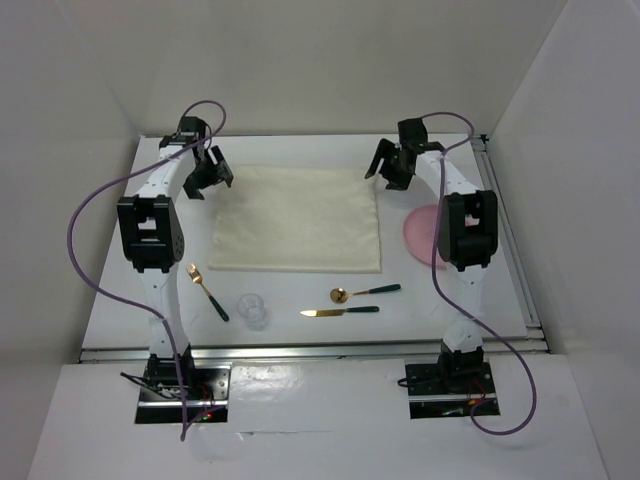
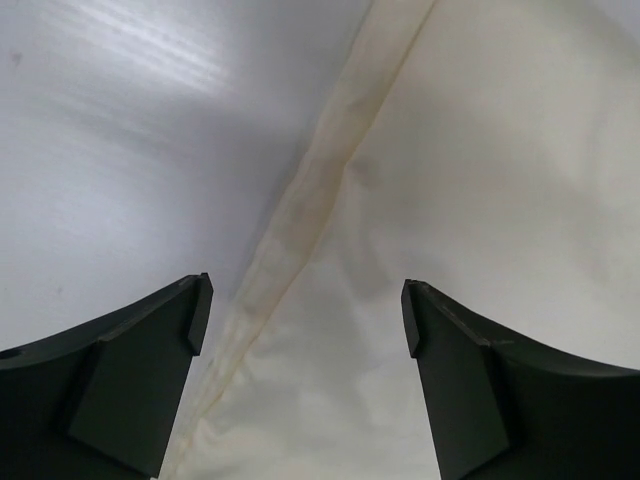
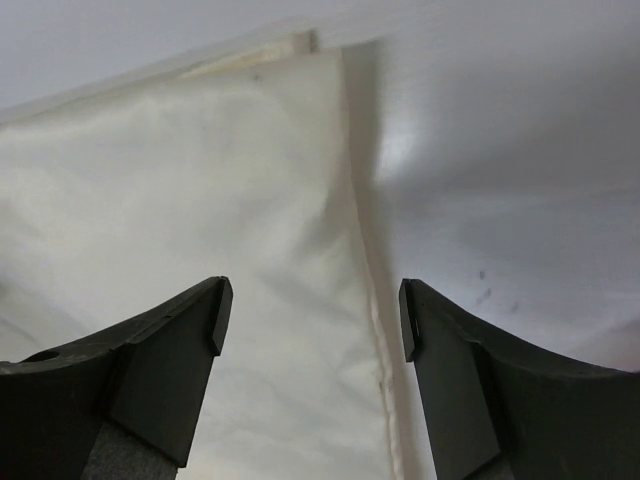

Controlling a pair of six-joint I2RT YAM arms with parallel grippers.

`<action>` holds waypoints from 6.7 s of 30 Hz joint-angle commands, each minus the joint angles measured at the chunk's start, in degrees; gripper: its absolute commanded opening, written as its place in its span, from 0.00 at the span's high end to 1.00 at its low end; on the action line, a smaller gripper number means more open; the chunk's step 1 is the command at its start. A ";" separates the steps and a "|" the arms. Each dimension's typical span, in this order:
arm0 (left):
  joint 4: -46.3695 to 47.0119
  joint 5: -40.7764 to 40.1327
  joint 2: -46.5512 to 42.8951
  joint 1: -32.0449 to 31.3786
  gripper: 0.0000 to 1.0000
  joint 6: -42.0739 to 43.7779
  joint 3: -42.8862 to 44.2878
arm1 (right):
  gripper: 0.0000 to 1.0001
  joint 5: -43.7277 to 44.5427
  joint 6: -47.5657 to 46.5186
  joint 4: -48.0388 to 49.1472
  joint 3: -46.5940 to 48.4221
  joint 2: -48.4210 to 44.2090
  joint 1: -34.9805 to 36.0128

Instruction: Set the dinner table for one person

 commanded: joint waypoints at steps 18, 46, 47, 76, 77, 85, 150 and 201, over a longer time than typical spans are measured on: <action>10.44 3.52 -18.44 -8.26 0.36 -3.28 -39.74 | 0.99 -0.63 1.41 5.49 -33.28 -21.04 11.90; 8.34 -4.90 -25.82 -21.44 0.33 -11.11 -55.13 | 1.00 11.49 3.53 4.35 -53.51 -29.65 11.90; 7.38 -5.69 -25.82 -21.45 0.33 -11.11 -54.35 | 1.00 11.49 3.52 4.35 -52.90 -29.65 12.42; -6.60 -20.38 -32.76 -25.48 0.00 -9.35 -33.16 | 0.16 16.78 15.74 -7.88 -58.33 -53.55 -15.42; -5.82 -20.38 -32.76 -26.01 0.00 -9.35 -33.68 | 0.16 16.77 16.35 -6.30 -59.56 -53.56 -15.96; -4.14 -19.33 -34.61 -26.54 0.00 -9.35 -35.44 | 0.22 14.93 19.25 1.96 -62.55 -49.51 -16.58; -12.85 -0.70 -63.88 -26.90 0.05 -17.17 -60.58 | 0.09 2.62 7.22 3.74 -23.89 -16.73 18.22; -9.94 4.13 -24.61 -28.38 1.00 -9.08 -4.62 | 0.04 7.80 0.98 -5.06 -28.46 -42.13 0.56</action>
